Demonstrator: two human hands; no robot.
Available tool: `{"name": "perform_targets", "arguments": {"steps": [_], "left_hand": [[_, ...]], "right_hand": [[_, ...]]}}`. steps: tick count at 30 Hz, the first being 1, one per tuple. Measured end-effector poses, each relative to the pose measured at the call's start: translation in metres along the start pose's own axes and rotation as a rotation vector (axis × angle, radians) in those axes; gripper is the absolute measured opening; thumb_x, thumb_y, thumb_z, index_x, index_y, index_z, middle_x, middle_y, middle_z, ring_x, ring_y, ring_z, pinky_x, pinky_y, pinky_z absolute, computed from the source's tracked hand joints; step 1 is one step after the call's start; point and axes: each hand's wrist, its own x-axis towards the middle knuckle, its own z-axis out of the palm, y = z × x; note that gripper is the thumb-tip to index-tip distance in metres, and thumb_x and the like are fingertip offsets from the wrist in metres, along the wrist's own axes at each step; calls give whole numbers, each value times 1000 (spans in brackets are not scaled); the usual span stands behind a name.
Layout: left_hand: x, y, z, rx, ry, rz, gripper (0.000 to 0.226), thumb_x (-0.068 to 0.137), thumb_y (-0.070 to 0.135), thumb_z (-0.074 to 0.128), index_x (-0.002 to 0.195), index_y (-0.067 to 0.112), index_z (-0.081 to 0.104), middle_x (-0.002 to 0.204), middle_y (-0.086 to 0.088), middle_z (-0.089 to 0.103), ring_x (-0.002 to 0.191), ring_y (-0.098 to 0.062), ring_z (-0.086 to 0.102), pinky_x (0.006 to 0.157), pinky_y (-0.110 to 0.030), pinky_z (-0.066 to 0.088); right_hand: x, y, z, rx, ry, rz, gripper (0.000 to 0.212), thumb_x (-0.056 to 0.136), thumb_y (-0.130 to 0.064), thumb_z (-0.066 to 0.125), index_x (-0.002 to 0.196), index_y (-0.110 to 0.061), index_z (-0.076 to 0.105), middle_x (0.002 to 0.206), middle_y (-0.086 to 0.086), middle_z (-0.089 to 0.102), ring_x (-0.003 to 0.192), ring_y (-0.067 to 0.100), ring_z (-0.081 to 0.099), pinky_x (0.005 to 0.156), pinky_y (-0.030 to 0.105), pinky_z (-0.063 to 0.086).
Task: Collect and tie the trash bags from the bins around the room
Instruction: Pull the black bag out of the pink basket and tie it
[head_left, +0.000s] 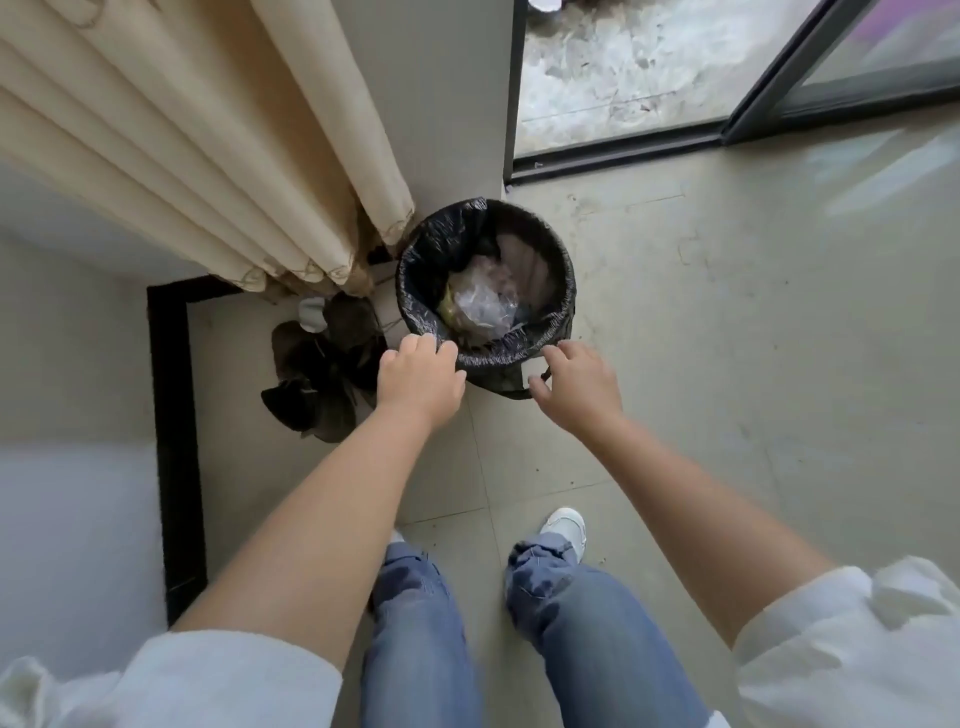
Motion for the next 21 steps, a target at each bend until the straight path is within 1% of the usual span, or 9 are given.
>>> {"name": "perform_targets", "arguments": {"steps": [2, 4, 6, 8, 10, 13, 17, 19, 21], "left_hand": [[38, -6, 46, -7, 8, 32, 39, 96, 31, 37, 127, 9, 46, 134, -9, 47, 128, -28, 39, 98, -39, 37], [73, -16, 90, -57, 80, 93, 40, 93, 30, 41, 123, 6, 54, 130, -12, 54, 124, -29, 47, 95, -40, 41], [105, -30, 122, -150, 209, 261, 43, 82, 31, 43, 100, 3, 69, 104, -15, 70, 99, -32, 67, 80, -41, 54], [137, -45, 145, -94, 329, 442, 45, 74, 35, 41, 85, 5, 74, 84, -10, 75, 76, -27, 73, 65, -38, 58], [163, -57, 154, -8, 320, 602, 51, 76, 41, 38, 90, 6, 74, 87, -8, 75, 78, -25, 72, 67, -36, 58], [186, -65, 160, -64, 266, 705, 67, 76, 53, 28, 102, 8, 71, 98, -9, 73, 92, -26, 68, 79, -37, 56], [193, -68, 170, -184, 334, 743, 57, 77, 54, 40, 90, 10, 75, 85, -5, 74, 83, -23, 70, 70, -35, 55], [195, -68, 166, -263, 272, 696, 49, 78, 52, 50, 92, 12, 74, 89, -2, 72, 89, -20, 66, 77, -35, 53], [199, -68, 161, -336, 175, 643, 33, 84, 39, 60, 93, 10, 74, 85, -1, 67, 86, -17, 61, 85, -38, 50]], "right_hand": [[36, 4, 42, -13, 35, -64, 44, 90, -29, 48, 129, -9, 48, 135, 9, 49, 129, 27, 38, 103, 36, 31], [71, 5, 79, -12, 73, -142, 51, 88, -31, 54, 133, -9, 46, 134, 10, 51, 128, 29, 40, 103, 38, 32], [103, 5, 108, -79, 65, -242, 59, 85, -37, 57, 137, -13, 41, 136, 8, 50, 128, 29, 39, 103, 39, 30], [132, 10, 129, -205, 38, -340, 62, 84, -44, 56, 138, -18, 39, 134, 5, 49, 127, 26, 39, 103, 38, 29], [156, 17, 143, -220, 49, -451, 58, 83, -41, 60, 133, -16, 47, 125, 8, 54, 120, 27, 47, 97, 37, 36], [174, 25, 157, -106, 137, -592, 42, 77, -29, 69, 114, -9, 64, 105, 13, 64, 99, 30, 61, 78, 36, 48], [174, 33, 160, 48, 217, -672, 29, 65, -25, 69, 83, -2, 75, 77, 12, 69, 69, 26, 67, 60, 31, 52], [172, 31, 159, 86, 195, -647, 28, 66, -24, 70, 80, -1, 76, 74, 13, 70, 65, 22, 66, 61, 22, 47], [171, 27, 154, 121, 165, -601, 25, 70, -22, 69, 77, 1, 76, 72, 15, 69, 64, 16, 59, 65, 14, 42]]}}
